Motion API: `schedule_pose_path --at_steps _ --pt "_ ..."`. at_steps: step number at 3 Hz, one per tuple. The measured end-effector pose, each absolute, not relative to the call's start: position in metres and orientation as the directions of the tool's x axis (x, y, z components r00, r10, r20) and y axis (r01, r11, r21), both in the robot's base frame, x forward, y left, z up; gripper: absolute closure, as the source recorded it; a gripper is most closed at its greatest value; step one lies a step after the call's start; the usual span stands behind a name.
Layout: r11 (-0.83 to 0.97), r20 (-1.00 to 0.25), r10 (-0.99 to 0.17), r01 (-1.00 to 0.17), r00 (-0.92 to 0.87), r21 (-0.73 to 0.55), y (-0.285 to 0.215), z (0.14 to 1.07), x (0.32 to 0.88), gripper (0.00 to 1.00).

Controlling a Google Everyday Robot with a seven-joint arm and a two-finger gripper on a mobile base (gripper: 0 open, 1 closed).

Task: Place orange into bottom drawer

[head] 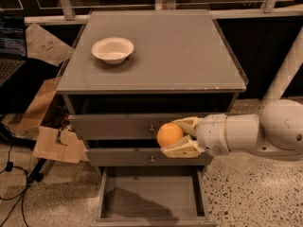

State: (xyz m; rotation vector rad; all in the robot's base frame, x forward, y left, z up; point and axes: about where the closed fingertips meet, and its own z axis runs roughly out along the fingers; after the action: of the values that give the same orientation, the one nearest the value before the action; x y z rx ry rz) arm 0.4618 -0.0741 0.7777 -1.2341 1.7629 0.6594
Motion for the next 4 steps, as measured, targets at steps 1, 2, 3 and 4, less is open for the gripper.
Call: schedule_pose_path --at_steps 1,2,3,4 --pt "0.371 -0.871 -0.472 -0.927 -0.139 -0.053 -0.074 0.778 0.462 1.00" --pt "0.391 -0.862 -0.474 -0.920 -0.181 -0.023 -0.074 0.749 0.461 1.00" --pt "0.442 -0.858 -0.451 -0.896 -0.247 0.025 -0.080 0.685 0.454 1.00" --pt "0.512 -0.833 -0.439 -0.855 -0.336 0.076 -0.089 0.605 0.452 1.00"
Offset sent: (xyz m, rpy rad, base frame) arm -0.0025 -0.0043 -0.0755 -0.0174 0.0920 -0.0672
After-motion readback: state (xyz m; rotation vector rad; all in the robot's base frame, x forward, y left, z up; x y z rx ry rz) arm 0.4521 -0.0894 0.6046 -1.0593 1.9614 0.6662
